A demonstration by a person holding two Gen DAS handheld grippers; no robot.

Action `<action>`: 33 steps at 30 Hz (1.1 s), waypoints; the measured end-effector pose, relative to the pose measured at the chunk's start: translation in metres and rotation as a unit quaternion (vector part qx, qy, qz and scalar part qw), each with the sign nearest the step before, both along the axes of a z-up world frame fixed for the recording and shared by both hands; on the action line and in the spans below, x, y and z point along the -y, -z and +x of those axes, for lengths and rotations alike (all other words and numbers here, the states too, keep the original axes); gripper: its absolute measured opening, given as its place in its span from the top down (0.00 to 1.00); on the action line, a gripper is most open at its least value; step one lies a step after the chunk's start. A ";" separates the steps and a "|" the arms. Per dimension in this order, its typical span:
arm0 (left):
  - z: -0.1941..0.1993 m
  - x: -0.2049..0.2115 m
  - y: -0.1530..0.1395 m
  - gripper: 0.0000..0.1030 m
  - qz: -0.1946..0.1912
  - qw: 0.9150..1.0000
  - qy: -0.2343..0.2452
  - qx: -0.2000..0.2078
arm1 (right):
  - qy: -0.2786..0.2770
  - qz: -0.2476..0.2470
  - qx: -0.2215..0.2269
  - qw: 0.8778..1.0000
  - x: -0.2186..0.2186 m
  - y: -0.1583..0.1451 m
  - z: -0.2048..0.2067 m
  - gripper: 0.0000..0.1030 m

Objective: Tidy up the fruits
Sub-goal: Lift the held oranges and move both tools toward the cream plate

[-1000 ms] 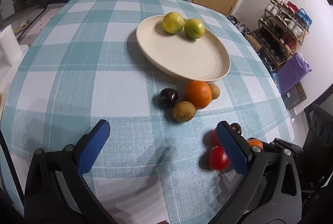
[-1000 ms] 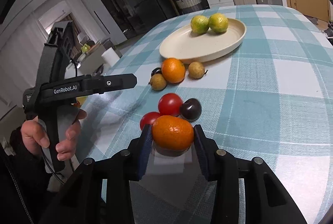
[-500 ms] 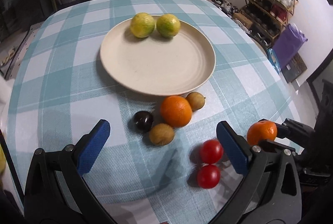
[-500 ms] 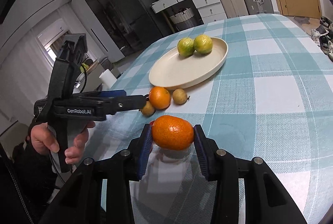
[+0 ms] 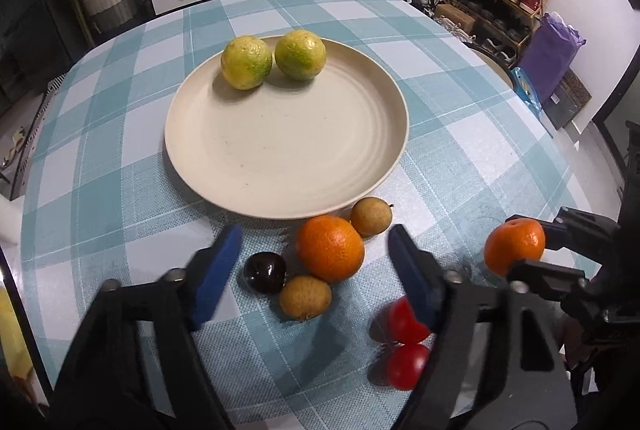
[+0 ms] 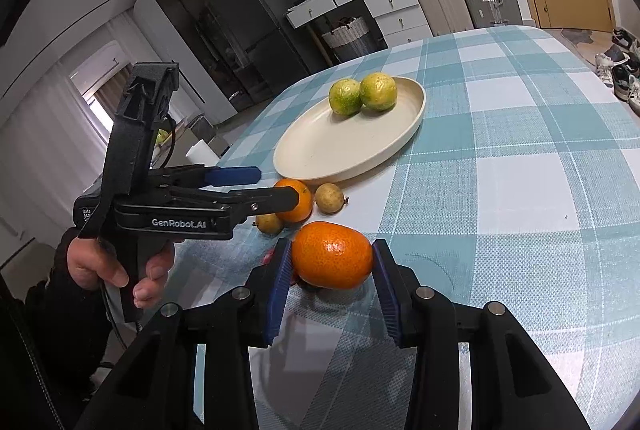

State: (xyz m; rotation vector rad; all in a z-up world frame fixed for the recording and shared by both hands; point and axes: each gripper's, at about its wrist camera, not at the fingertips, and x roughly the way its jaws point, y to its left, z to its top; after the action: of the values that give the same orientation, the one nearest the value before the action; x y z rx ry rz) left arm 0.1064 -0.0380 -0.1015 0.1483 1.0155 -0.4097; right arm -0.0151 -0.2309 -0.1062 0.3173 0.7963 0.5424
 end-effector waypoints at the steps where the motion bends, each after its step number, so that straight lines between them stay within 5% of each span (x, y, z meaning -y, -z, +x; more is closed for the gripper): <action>1: 0.001 0.000 0.001 0.33 -0.001 1.000 0.000 -0.002 | 0.000 0.001 0.000 1.000 0.000 0.000 0.000 0.60; 4: 0.003 -0.002 0.002 0.35 -0.011 1.000 -0.001 -0.011 | 0.001 0.005 0.000 1.000 0.001 0.000 0.001 0.60; 16: 0.004 0.005 0.006 0.66 -0.011 0.999 0.016 -0.027 | 0.007 0.012 -0.015 1.000 0.006 0.006 0.004 0.60; 33: -0.001 -0.004 0.004 0.68 -0.027 0.999 -0.012 -0.041 | 0.010 0.007 -0.013 1.000 0.005 0.004 0.003 0.60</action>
State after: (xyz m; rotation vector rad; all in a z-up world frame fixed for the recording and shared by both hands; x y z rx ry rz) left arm 0.1058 -0.0339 -0.1059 0.0718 1.0851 -0.4244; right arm -0.0118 -0.2356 -0.1104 0.3460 0.8131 0.5259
